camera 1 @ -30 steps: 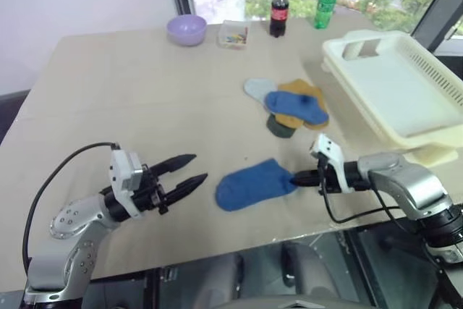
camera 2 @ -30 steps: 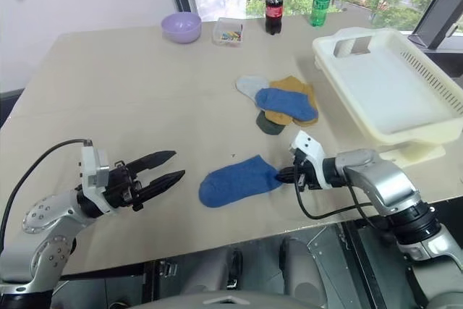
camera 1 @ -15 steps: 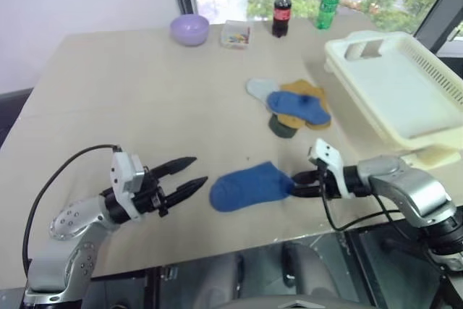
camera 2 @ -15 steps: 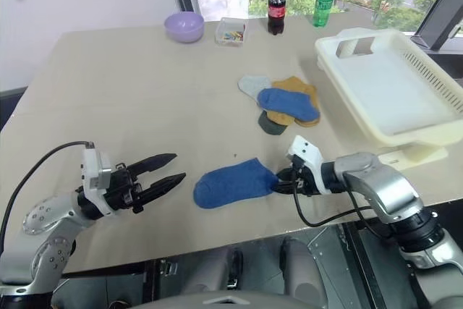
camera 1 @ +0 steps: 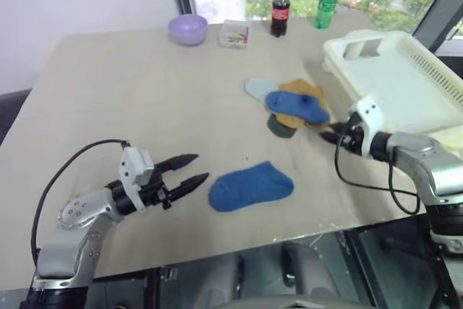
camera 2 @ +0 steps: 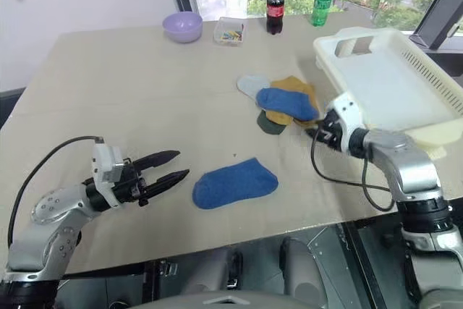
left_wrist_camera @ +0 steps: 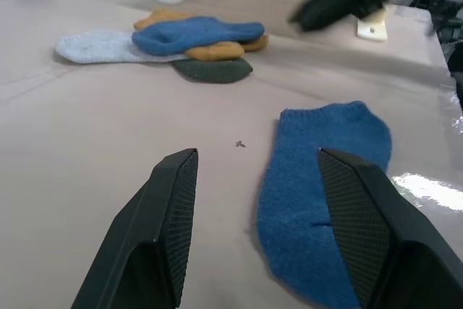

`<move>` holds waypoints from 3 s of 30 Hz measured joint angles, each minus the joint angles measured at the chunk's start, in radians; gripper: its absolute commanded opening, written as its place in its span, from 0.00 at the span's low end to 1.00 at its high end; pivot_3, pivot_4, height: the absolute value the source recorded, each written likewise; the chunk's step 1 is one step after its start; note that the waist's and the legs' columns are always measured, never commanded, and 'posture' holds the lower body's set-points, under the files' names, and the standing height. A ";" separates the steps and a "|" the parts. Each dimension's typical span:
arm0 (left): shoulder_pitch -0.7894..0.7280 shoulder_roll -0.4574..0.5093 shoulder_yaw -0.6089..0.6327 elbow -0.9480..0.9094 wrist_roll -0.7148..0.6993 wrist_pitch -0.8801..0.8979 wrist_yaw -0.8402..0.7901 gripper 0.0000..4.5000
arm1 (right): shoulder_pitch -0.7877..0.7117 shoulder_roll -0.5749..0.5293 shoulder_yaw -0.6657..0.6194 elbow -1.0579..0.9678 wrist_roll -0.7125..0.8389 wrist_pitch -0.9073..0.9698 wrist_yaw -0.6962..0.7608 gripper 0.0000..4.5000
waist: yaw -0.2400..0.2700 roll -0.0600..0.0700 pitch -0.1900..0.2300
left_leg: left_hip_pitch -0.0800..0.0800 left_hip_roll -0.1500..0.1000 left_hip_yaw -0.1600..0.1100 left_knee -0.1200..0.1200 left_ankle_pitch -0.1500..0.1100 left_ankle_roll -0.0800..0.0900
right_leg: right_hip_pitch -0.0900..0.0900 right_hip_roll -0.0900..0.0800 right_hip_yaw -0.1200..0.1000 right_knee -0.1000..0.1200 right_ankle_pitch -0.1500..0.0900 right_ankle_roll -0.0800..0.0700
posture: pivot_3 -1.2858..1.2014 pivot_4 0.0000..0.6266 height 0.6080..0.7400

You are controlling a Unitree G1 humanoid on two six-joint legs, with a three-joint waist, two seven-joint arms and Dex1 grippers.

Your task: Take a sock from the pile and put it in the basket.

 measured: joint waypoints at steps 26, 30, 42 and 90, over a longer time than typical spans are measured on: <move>-0.179 0.003 -0.121 0.040 0.091 0.087 0.060 0.63 | -0.113 0.304 -0.209 0.210 0.079 0.095 -0.327 0.41 | -0.004 0.001 0.001 | 0.000 -0.001 0.001 0.000 0.000 0.000 | 0.000 0.000 0.002 0.000 0.004 -0.002 | 0.52 0.24 0.94; -0.177 0.002 -0.121 0.040 0.091 0.087 0.061 0.63 | -0.120 0.304 -0.213 0.229 0.080 0.087 -0.326 0.30 | -0.005 0.001 0.001 | 0.000 -0.001 0.001 0.000 0.000 0.000 | 0.000 0.000 0.002 0.001 0.004 -0.002 | 0.52 0.24 0.94; -0.173 0.002 -0.121 0.040 0.091 0.086 0.060 0.63 | -0.121 0.303 -0.194 0.230 0.060 0.034 -0.320 0.02 | -0.005 0.002 0.001 | 0.000 -0.001 0.001 0.000 0.000 0.000 | 0.000 0.000 0.002 0.001 0.004 -0.002 | 0.52 0.24 0.94; -0.149 -0.020 -0.125 0.053 0.099 0.075 0.064 0.63 | -0.166 0.479 0.141 -0.192 0.282 0.449 -0.210 0.02 | -0.006 0.003 0.001 | 0.000 -0.001 -0.001 -0.001 0.000 0.000 | -0.001 0.000 0.001 0.001 0.004 -0.002 | 0.52 0.24 0.94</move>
